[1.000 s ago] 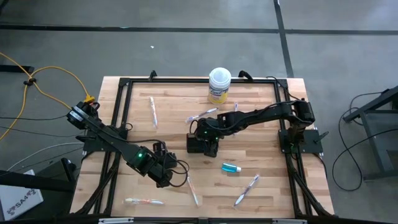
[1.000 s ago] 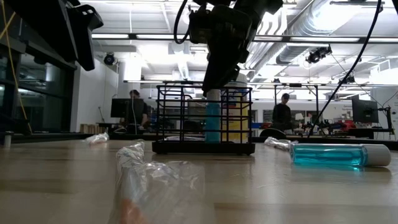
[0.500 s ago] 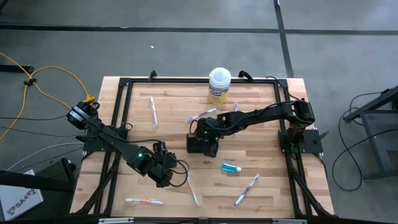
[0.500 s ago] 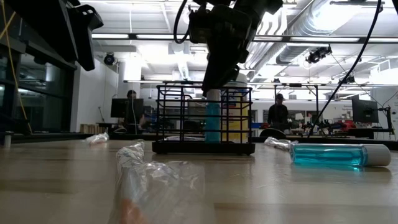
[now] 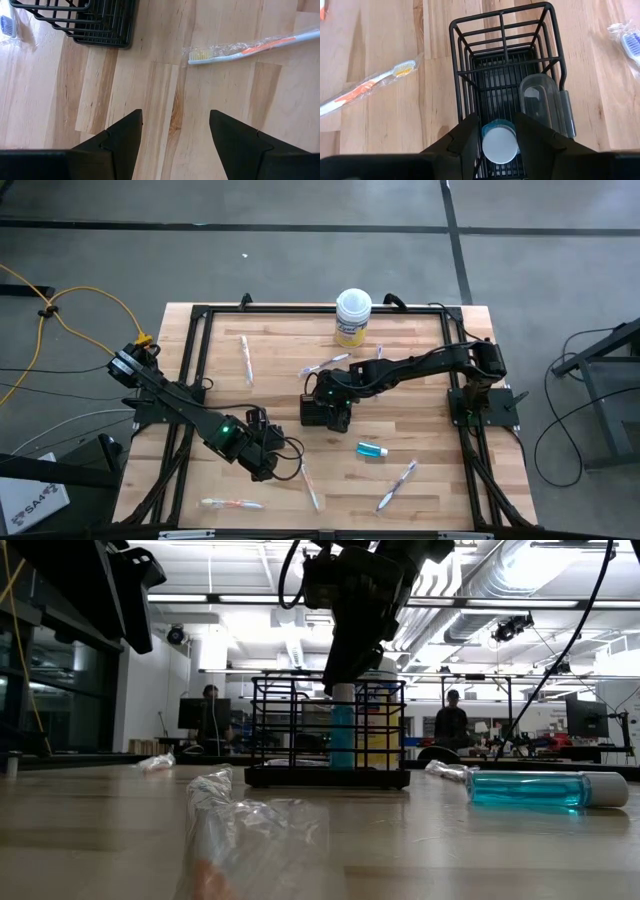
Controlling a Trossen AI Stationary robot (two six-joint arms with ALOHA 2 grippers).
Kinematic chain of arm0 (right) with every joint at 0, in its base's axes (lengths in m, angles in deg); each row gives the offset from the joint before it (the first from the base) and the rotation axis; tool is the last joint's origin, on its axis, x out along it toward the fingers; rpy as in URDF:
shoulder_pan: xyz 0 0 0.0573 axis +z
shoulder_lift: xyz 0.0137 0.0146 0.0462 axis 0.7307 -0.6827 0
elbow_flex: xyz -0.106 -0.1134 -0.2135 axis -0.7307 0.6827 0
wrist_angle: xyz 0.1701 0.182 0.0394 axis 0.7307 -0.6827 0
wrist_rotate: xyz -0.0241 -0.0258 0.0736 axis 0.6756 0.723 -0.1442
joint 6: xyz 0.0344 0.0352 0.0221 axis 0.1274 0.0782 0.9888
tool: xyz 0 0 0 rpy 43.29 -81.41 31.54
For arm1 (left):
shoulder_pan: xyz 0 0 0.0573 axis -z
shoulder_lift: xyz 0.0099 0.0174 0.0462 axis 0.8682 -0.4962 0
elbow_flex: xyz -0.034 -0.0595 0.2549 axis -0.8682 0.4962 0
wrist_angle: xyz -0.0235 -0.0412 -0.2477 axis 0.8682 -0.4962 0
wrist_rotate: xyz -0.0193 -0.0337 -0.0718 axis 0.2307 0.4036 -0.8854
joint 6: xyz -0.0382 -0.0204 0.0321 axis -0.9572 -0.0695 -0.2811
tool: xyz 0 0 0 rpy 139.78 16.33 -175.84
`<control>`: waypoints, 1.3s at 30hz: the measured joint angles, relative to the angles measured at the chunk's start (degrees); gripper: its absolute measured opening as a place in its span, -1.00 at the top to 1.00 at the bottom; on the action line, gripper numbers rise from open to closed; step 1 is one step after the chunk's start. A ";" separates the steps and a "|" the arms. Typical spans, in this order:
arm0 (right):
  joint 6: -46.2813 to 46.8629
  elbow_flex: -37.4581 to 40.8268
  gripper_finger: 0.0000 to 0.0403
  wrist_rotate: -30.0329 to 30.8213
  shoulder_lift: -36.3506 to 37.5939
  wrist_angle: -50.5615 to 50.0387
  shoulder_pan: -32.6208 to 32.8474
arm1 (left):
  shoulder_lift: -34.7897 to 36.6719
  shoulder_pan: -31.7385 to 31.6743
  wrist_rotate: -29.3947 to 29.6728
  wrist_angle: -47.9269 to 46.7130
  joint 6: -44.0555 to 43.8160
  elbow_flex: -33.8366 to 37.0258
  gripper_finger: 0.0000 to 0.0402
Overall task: Pick & Place toothbrushing station
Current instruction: Put the left blue mouthwash into the wire organizer, then put the blue mouthwash into the wire organizer
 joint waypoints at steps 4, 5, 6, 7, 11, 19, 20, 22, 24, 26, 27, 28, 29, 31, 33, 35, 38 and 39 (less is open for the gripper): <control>0.01 0.00 0.39 0.00 0.00 0.24 0.00 | 0.00 0.00 0.00 0.00 0.00 -0.01 -0.12; -0.01 -0.02 0.39 0.00 0.00 0.56 0.00 | 0.00 0.00 0.00 0.00 0.00 -0.02 -0.12; -0.01 -0.02 0.39 0.00 0.00 1.00 0.00 | 0.00 0.00 0.00 0.00 0.00 0.00 -0.12; 0.00 -0.01 0.39 0.00 0.00 1.46 0.00 | 0.00 0.00 0.00 0.00 0.01 -0.01 -0.12; -0.01 -0.01 0.39 0.00 0.00 2.57 0.00 | 0.00 0.00 0.00 0.00 0.04 0.00 -0.12; -0.72 -0.01 0.39 -0.01 0.00 2.84 0.00 | 0.00 0.00 0.00 0.00 0.09 0.00 -0.12; -1.04 -0.01 0.39 0.00 0.00 2.89 0.00 | 0.00 0.00 0.00 0.00 0.09 -0.02 -0.12; -1.37 -0.02 0.39 0.00 0.00 3.02 0.00 | 0.00 0.01 -0.07 -0.01 0.09 -0.01 -0.12; -1.50 0.00 0.39 -0.02 0.00 3.08 0.02 | 0.00 0.01 -0.09 0.00 0.09 -0.02 -0.12; -1.50 -0.01 0.39 -0.03 0.00 3.07 0.02 | 0.00 0.02 -0.13 0.00 0.07 -0.01 -0.12; -1.52 -0.01 0.39 -0.16 0.10 3.04 0.01 | 0.00 0.02 -0.13 -0.01 0.07 -0.01 -0.12; -1.52 0.00 0.39 -0.34 0.39 2.88 0.01 | 0.00 0.02 -0.13 0.00 0.07 0.00 -0.12; -1.53 0.00 0.39 -0.47 0.66 3.00 0.01 | 0.00 0.02 -0.13 -0.02 0.07 0.00 -0.12; -1.57 -0.02 0.39 -1.59 1.31 4.02 0.00 | 0.00 0.02 -0.17 0.00 0.04 -0.02 -0.12; -1.55 0.02 0.39 -1.98 2.74 3.06 0.00 | 0.00 0.02 -0.21 -0.06 0.03 -0.01 -0.12; -1.57 -0.11 0.39 -2.42 3.77 4.52 0.02 | 0.00 0.02 -0.22 0.07 0.00 0.00 -0.12; -1.17 -0.01 0.39 -3.26 5.80 2.78 0.02 | 0.02 0.02 -0.33 0.15 -0.04 -0.02 -0.12; -1.06 -0.12 0.39 -3.29 6.45 3.30 0.08 | 0.02 0.02 -0.33 0.28 -0.13 -0.01 -0.12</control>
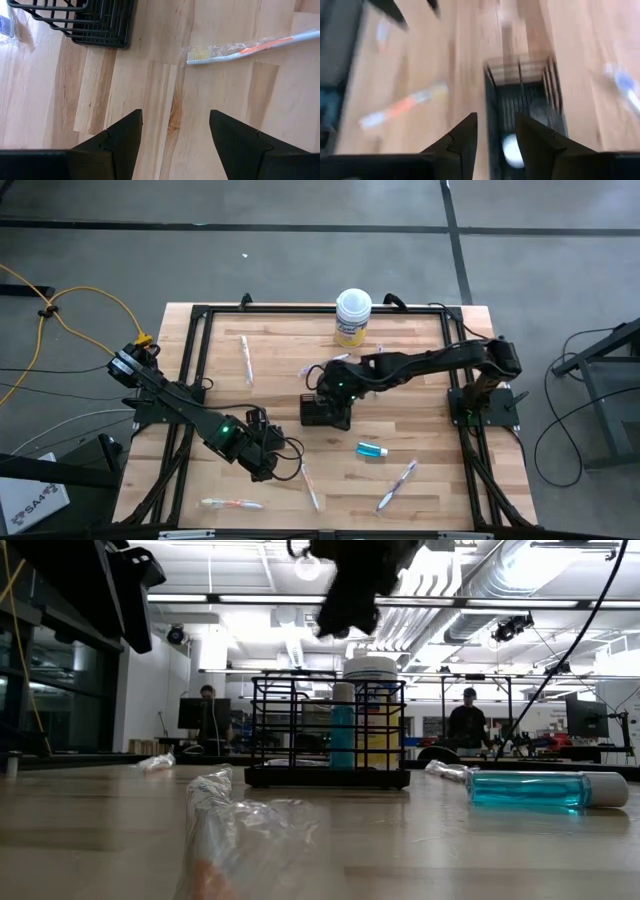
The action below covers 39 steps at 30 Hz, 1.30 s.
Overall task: Pick & Place toothbrushing station
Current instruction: Put the blue mouthwash into the wire organizer
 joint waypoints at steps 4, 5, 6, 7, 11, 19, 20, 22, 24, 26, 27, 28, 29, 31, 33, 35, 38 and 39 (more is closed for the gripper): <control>0.20 0.03 0.39 -0.19 2.43 -2.44 0.90 | 0.02 0.00 -0.06 0.24 -0.17 -0.01 -0.12; 0.20 0.04 0.39 0.09 3.23 -3.26 1.19 | 0.00 0.00 -0.07 0.34 -0.16 0.01 -0.12; 0.29 0.12 0.39 -0.03 3.95 -5.32 1.48 | 0.01 0.00 -0.15 0.39 -0.19 0.01 -0.12; 0.98 0.16 0.39 0.03 4.34 -6.09 1.66 | 0.04 0.00 -0.13 0.60 -0.20 0.01 -0.12; 1.93 0.13 0.39 0.13 5.73 -7.77 2.73 | 0.02 0.00 -0.15 1.03 -0.22 0.01 -0.12; 4.45 0.10 0.39 0.50 5.98 -9.57 3.67 | 0.00 0.00 0.09 1.92 -0.16 0.01 -0.12; 4.66 0.10 0.39 0.51 5.98 -10.48 3.70 | 0.00 0.00 0.09 2.20 0.08 0.01 -0.12; 4.67 0.10 0.39 0.51 5.98 -12.00 3.70 | 0.00 0.00 0.24 2.39 0.29 0.01 -0.12; 4.70 0.10 0.39 0.51 6.01 -13.95 3.70 | 0.00 0.00 0.33 2.65 0.30 0.01 -0.12; 5.64 0.10 0.39 0.47 5.98 -15.56 3.72 | 0.00 -0.11 0.31 2.54 0.30 0.01 -0.12; 6.76 0.10 0.39 0.50 5.98 -16.55 3.72 | 0.00 -0.11 0.32 2.57 0.30 0.01 -0.12; 7.71 0.10 0.39 0.51 6.01 -17.53 3.72 | 0.00 -0.11 0.33 2.60 0.30 0.01 -0.12; 8.53 0.10 0.39 0.49 5.99 -18.53 3.70 | 0.00 -0.12 0.34 2.68 0.30 0.01 -0.12; 9.03 0.10 0.39 0.51 5.98 -20.75 3.70 | 0.00 -0.18 0.48 2.94 0.84 0.01 -0.12; 9.09 0.10 0.39 0.50 5.99 -22.71 3.72 | 0.00 -0.36 0.39 2.91 0.93 0.01 -0.12; 9.20 0.12 0.39 0.51 5.98 -24.40 3.72 | 0.00 -0.44 0.33 2.93 0.93 0.01 -0.12; 9.18 0.12 0.39 0.48 5.98 -25.48 3.70 | 0.00 -0.46 0.28 2.92 1.99 0.01 -0.12; 9.10 0.12 0.39 0.38 5.98 -25.64 3.70 | 0.00 -0.47 0.30 2.91 2.86 0.01 -0.12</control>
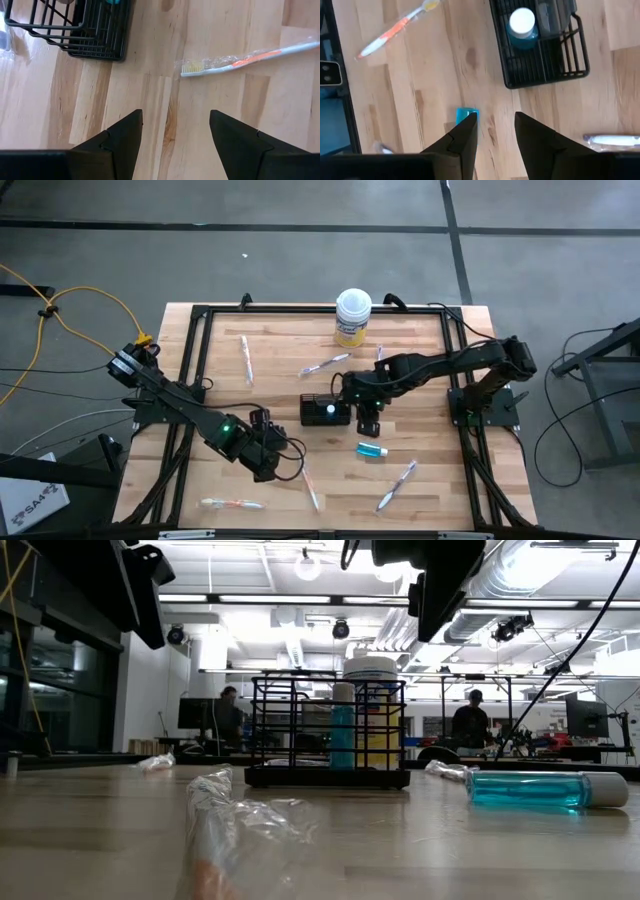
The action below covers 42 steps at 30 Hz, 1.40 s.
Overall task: Pick & Place toothbrushing station
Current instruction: Put the blue mouthwash into the wire organizer
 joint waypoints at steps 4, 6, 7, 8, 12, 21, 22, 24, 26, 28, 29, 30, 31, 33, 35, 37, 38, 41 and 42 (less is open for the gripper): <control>-1.93 0.00 0.39 -0.28 0.00 -0.80 0.00 | 0.01 -0.39 0.75 -1.01 7.01 0.00 -0.12; -2.53 0.56 0.39 -0.33 0.00 -0.43 -0.03 | 0.34 -0.90 2.18 -2.62 10.21 0.00 -0.12; -2.92 1.06 0.39 -0.26 0.00 -0.27 -0.23 | 0.65 -1.22 3.16 -3.50 11.80 0.00 -0.12; -3.09 1.78 0.40 -0.34 0.00 -0.20 -0.64 | 1.17 -1.61 4.40 -4.46 13.26 0.00 -0.12; -3.32 5.43 0.43 -0.80 0.00 -0.20 -2.84 | 5.17 -4.74 7.83 -4.74 20.31 0.00 -0.12; -4.62 13.45 0.53 -4.80 1.28 1.40 -7.07 | 18.37 -19.90 -2.65 -1.60 33.29 0.61 -0.12; -4.57 13.90 0.54 -5.43 1.78 1.62 -7.27 | 19.66 -21.66 -5.41 -0.12 34.43 1.57 -0.12; -4.53 14.73 0.56 -6.92 3.31 1.37 -7.21 | 22.17 -24.71 -10.09 3.88 36.56 4.87 -0.12; -3.59 14.96 0.58 -8.29 4.37 1.50 -6.63 | 24.07 -27.16 -13.44 8.93 37.82 9.01 -0.12; -1.54 15.83 0.58 -8.91 5.67 1.20 -5.97 | 25.29 -28.95 -15.38 13.40 37.58 13.08 -0.12; -0.59 15.97 0.59 -9.08 5.88 0.90 -5.55 | 25.54 -29.59 -16.14 15.18 36.94 14.70 -0.12; 0.14 16.01 0.59 -9.36 6.20 0.90 -4.87 | 25.59 -30.07 -16.74 16.56 35.96 16.09 -0.12; 1.16 16.18 0.58 -9.20 6.66 0.92 -4.13 | 25.56 -30.24 -17.02 17.45 35.01 17.19 -0.12; 2.92 16.55 0.58 -9.00 7.10 0.40 -2.66 | 25.18 -29.80 -17.22 18.68 32.84 18.37 -0.12; 3.36 16.61 0.58 -8.61 7.13 0.84 -0.94 | 25.04 -28.63 -17.21 19.48 31.17 19.23 -0.12; 3.36 16.63 0.58 -5.56 7.04 1.08 1.64 | 24.73 -27.00 -17.07 21.37 30.40 19.87 -0.12; 3.32 16.63 0.59 -3.45 7.05 1.12 3.12 | 24.66 -26.05 -16.77 21.97 30.19 19.93 -0.12; 4.19 16.61 0.60 2.33 7.08 2.37 8.12 | 24.46 -23.30 -16.36 24.83 30.42 19.96 -0.12; 5.36 16.62 0.60 4.25 7.11 2.81 9.81 | 24.39 -22.38 -16.09 25.68 30.46 19.96 -0.12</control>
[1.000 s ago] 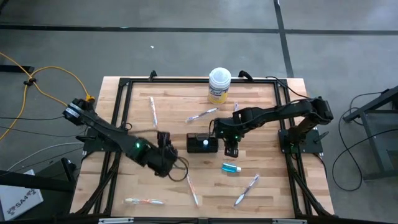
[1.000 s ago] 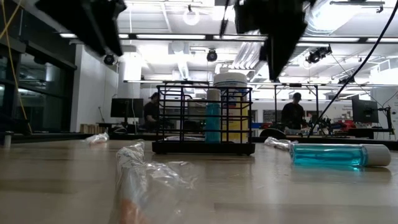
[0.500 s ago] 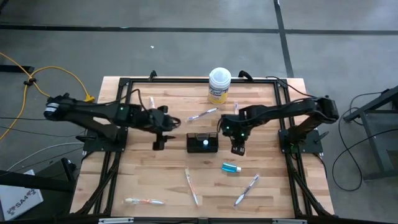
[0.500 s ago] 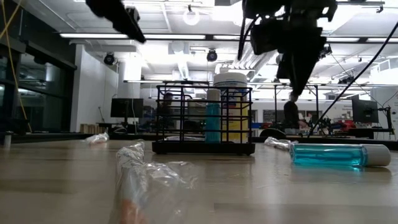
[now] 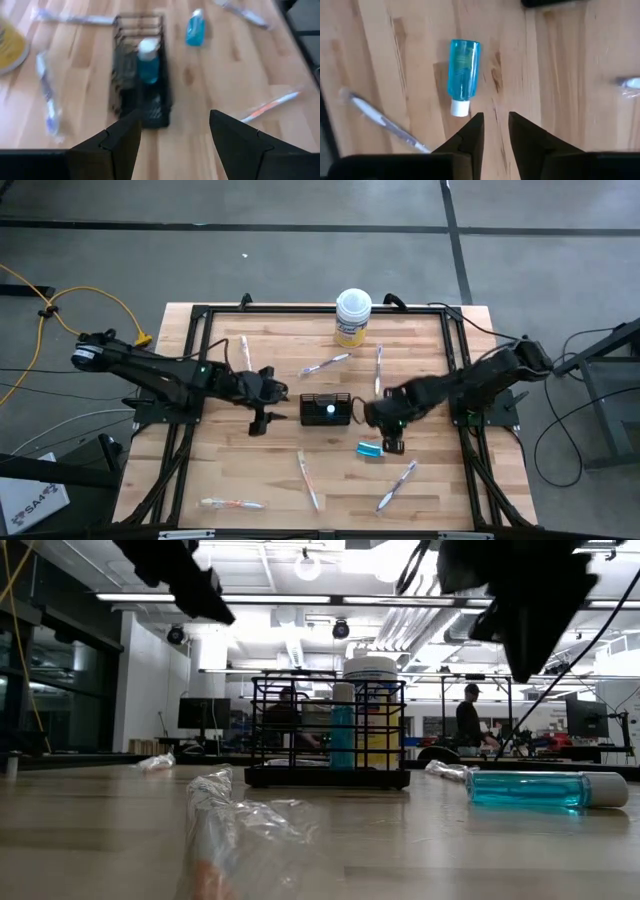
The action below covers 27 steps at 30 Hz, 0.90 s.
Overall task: Pick & Place toothbrushing station
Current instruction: Put the blue mouthwash into the wire organizer
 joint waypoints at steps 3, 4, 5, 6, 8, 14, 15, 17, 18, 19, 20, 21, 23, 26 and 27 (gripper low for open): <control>3.56 0.52 0.61 5.70 0.45 3.76 5.04 | -0.04 2.38 1.75 2.22 0.02 0.02 -0.12; 4.78 1.04 0.61 7.54 0.47 5.34 6.63 | -0.04 3.13 2.51 2.81 -0.04 0.00 -0.12; 5.89 1.69 0.61 9.06 0.46 6.62 8.13 | -0.04 3.69 3.16 2.91 -0.06 0.00 -0.12; 7.06 2.37 0.61 10.48 0.43 7.67 9.56 | -0.04 4.35 3.88 3.25 -0.08 0.00 -0.12; 9.47 3.81 0.61 12.80 0.43 10.80 11.98 | -0.04 5.59 4.95 4.87 -0.38 0.00 -0.12; 17.09 7.10 0.61 15.85 0.41 16.47 15.23 | -0.04 7.73 6.57 7.39 -1.60 0.00 -0.12; 18.03 7.26 0.61 15.84 0.41 16.57 15.48 | -0.04 7.91 6.65 7.24 -2.00 0.00 -0.12; 19.35 7.33 0.61 15.82 0.39 16.34 16.08 | -0.04 8.08 6.63 7.02 -2.47 0.00 -0.12; 19.89 7.33 0.61 15.76 0.38 16.49 16.23 | -0.04 8.16 6.64 7.00 -2.49 0.00 -0.12; 20.14 7.33 0.61 15.74 0.38 16.61 16.33 | -0.04 8.20 6.64 6.93 -2.52 0.00 -0.12; 20.25 7.33 0.61 15.62 0.38 16.72 16.46 | -0.04 8.20 6.64 6.77 -2.58 0.00 -0.12; 20.25 7.33 0.61 15.60 0.37 16.99 16.54 | -0.04 8.20 6.63 6.69 -2.58 0.00 -0.12; 20.20 7.33 0.61 15.60 0.36 18.19 16.44 | -0.04 8.20 6.62 6.73 -2.63 0.00 -0.12; 20.25 7.33 0.61 14.87 0.36 19.35 16.44 | -0.04 8.20 6.62 6.70 -3.28 0.00 -0.12; 20.23 7.33 0.61 14.54 0.36 19.40 16.44 | -0.04 8.20 6.60 6.75 -3.51 0.00 -0.12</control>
